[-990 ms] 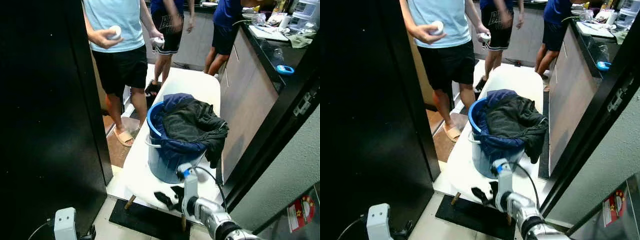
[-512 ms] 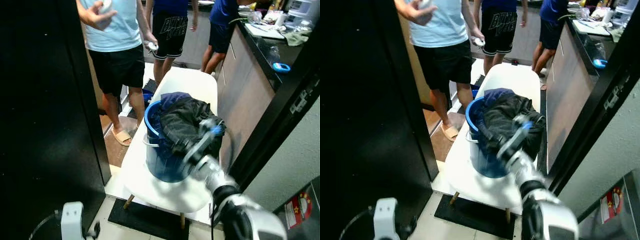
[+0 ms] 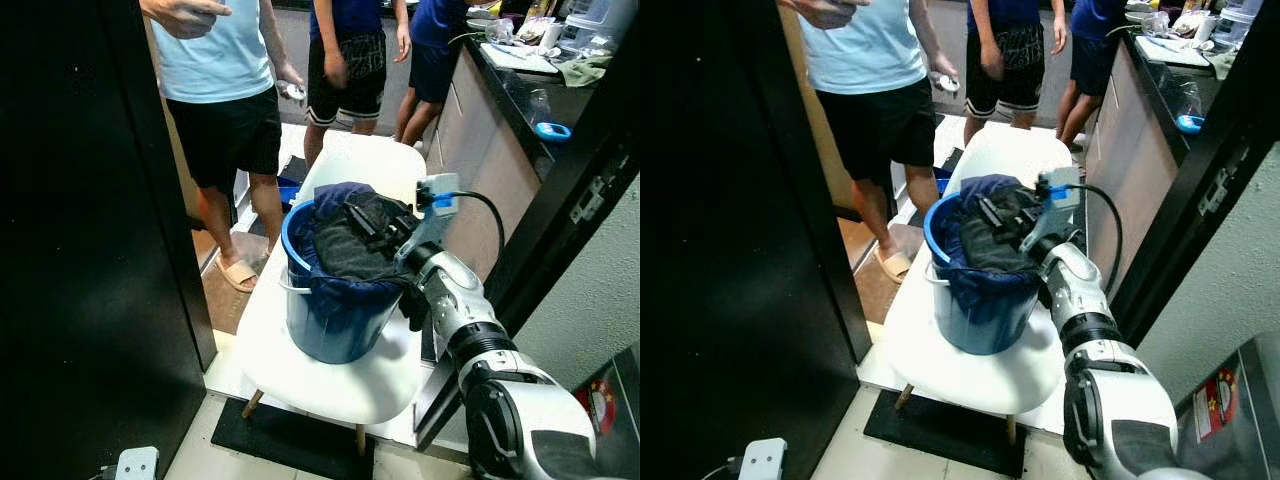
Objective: Clothes washing
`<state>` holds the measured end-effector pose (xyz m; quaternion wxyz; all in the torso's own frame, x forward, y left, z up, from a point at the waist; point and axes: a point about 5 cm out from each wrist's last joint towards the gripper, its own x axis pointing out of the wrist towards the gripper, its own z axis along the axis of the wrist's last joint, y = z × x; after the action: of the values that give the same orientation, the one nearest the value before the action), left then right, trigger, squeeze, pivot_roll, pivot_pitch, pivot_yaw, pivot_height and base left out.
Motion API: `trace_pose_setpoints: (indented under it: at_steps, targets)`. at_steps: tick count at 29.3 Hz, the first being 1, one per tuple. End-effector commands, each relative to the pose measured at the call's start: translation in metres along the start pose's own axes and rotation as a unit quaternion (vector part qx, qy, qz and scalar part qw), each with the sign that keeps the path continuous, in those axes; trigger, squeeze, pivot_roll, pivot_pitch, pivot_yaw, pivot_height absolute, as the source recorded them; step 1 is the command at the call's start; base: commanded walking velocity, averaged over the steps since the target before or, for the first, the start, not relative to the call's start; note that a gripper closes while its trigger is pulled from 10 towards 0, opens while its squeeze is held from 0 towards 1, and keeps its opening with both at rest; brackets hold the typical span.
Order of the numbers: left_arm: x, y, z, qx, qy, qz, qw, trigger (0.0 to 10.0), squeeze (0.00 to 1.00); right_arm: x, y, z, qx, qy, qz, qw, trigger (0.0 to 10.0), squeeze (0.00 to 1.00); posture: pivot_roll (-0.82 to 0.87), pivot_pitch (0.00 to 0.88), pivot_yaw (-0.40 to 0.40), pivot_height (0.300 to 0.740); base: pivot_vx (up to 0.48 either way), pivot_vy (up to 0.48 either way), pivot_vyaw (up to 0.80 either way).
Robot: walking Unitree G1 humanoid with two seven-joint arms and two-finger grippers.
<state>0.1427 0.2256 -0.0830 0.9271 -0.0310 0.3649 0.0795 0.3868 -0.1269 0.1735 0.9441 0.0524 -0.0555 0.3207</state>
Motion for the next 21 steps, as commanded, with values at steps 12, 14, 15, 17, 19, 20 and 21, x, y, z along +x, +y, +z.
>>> trace_pose_setpoints:
  at_steps: [12, 14, 15, 17, 19, 20, 21]
  targets:
    - [-0.001, -0.004, -0.004, -0.012, 0.009, -0.005, 1.000, 10.0, 0.00, 0.006, 0.014, -0.017, -0.032, 0.051, -0.002, 0.998, 10.0, 0.00, 0.19, 0.000, -0.087, 0.740, 0.267, 0.000, 0.00]
    - [-0.001, -0.004, -0.005, -0.013, 0.010, -0.005, 1.000, 10.0, 0.00, 0.008, 0.018, -0.019, -0.034, 0.054, 0.002, 0.998, 10.0, 0.00, 0.19, 0.000, -0.085, 0.740, 0.264, 0.000, 0.00]
    - [-0.001, -0.004, -0.005, -0.013, 0.010, -0.006, 1.000, 10.0, 0.00, 0.008, 0.019, -0.020, -0.034, 0.055, 0.003, 0.998, 10.0, 0.00, 0.19, 0.000, -0.085, 0.740, 0.262, 0.000, 0.00]
    - [-0.001, -0.004, -0.005, -0.013, 0.010, -0.006, 1.000, 10.0, 0.00, 0.009, 0.022, -0.021, -0.034, 0.056, 0.005, 0.998, 10.0, 0.00, 0.19, 0.000, -0.085, 0.740, 0.266, 0.000, 0.00]
    - [-0.002, -0.004, -0.006, -0.013, 0.011, -0.006, 1.000, 10.0, 0.00, 0.011, 0.026, -0.023, -0.035, 0.058, 0.008, 0.998, 10.0, 0.00, 0.19, 0.000, -0.083, 0.740, 0.274, 0.000, 0.00]
    - [-0.002, -0.004, -0.006, -0.014, 0.011, -0.006, 1.000, 10.0, 0.00, 0.012, 0.029, -0.024, -0.036, 0.059, 0.011, 0.998, 10.0, 0.00, 0.19, 0.000, -0.082, 0.740, 0.277, 0.000, 0.00]
    - [-0.002, -0.004, -0.006, -0.014, 0.011, -0.006, 1.000, 10.0, 0.00, 0.012, 0.029, -0.024, -0.036, 0.059, 0.011, 0.998, 10.0, 0.00, 0.19, 0.000, -0.082, 0.740, 0.277, 0.000, 0.00]
